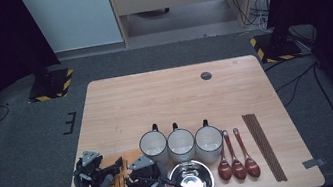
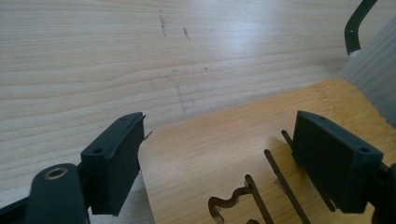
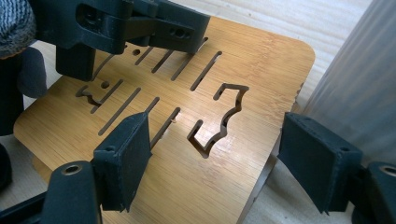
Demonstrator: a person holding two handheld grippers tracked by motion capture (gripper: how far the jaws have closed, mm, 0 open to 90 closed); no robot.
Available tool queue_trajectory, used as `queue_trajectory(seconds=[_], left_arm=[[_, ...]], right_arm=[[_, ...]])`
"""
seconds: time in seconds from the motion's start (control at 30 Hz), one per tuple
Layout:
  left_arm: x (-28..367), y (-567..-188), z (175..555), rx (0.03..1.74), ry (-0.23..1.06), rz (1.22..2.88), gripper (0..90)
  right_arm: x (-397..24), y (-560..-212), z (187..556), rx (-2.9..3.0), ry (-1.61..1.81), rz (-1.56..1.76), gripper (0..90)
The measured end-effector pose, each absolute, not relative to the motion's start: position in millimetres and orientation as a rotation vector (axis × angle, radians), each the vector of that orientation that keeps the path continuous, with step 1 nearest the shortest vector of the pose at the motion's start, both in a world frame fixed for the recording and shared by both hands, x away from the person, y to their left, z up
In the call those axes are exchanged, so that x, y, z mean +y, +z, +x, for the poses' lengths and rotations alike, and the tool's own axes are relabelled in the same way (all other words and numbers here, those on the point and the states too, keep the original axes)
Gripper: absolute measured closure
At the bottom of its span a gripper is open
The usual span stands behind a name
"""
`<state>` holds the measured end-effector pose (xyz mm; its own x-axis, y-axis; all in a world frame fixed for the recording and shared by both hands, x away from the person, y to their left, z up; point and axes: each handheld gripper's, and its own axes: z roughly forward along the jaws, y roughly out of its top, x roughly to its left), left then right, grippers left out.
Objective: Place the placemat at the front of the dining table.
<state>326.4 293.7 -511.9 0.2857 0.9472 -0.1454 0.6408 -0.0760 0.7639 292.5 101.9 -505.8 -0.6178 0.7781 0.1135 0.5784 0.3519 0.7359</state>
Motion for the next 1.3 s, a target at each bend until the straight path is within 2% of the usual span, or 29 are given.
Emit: queue_trajectory(seconds=[0.6, 1.3], left_arm=[[299.5, -474.6, 321.9, 1.431, 0.564, 1.726, 17.1], [290.8, -417.4, 335.1, 1.372, 0.658, 1.676, 17.1]], right_arm=[[103.4, -470.0, 293.0, 2.319, 1.184, 1.106, 25.4], [95.2, -422.9, 306.5, 2.238, 1.241, 1.01, 25.7]])
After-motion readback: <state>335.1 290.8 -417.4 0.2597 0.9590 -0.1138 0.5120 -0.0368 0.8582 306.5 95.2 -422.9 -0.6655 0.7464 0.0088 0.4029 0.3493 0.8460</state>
